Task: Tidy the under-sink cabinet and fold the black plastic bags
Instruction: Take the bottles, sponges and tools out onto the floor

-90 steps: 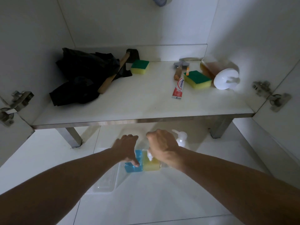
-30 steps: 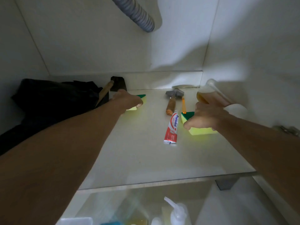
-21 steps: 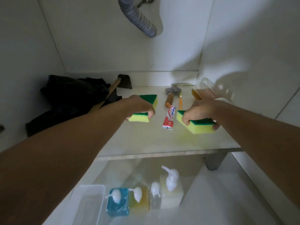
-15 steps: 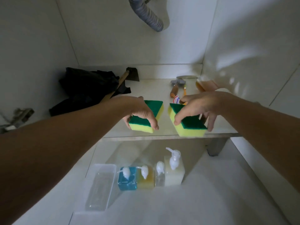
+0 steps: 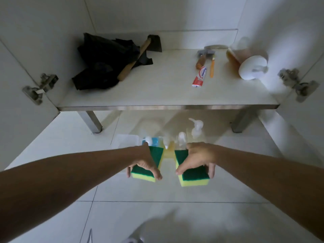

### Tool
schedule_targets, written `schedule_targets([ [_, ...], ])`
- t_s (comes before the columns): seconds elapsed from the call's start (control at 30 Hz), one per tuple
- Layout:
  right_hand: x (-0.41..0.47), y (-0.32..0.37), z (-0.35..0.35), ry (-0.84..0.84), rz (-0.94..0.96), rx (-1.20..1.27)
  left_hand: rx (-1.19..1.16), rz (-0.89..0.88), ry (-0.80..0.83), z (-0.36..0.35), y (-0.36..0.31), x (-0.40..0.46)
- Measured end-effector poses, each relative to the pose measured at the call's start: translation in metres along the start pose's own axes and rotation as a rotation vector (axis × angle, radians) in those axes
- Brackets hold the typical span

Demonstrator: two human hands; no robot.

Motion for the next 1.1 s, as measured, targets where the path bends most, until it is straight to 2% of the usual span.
schedule_targets([
  [0.17,0.034,-0.009,-0.042,-0.131,-0.039,0.069,0.049,-0.066,-0.155,-0.033,0.005,0.030],
  [0.33,0.058,-0.015,-0.055,-0.281,-0.011,0.090,0.071,-0.113,-0.215,-0.058,0.002,0.049],
  [0.57,0.077,-0.028,-0.062,-0.368,0.014,0.086,-0.072,-0.137,-0.270,-0.070,0.000,0.058],
  [0.77,0.070,-0.032,-0.055,-0.245,0.001,0.171,-0.122,-0.170,-0.215,-0.078,-0.002,0.062],
  [0.87,0.064,-0.035,-0.042,-0.220,-0.024,0.114,-0.066,-0.130,-0.204,-0.070,-0.005,0.060],
  [0.97,0.057,-0.035,-0.017,-0.142,-0.049,0.073,0.161,-0.078,-0.329,-0.047,-0.013,0.050],
  [1.03,0.052,-0.038,0.011,-0.091,-0.038,0.123,0.285,-0.117,-0.443,-0.019,-0.024,0.039],
  [1.1,0.042,-0.044,0.042,-0.024,-0.059,0.173,0.216,-0.172,-0.408,0.012,-0.036,0.030],
])
Point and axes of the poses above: each hand's wrist, its own x-axis towards the middle knuckle, its own z-axis out of the back of the hand, y = z × x, the point moved 1 cm from there along x, towards the middle knuckle, and after that the axes turned 2 degrees about x, right-handed, at the moved point
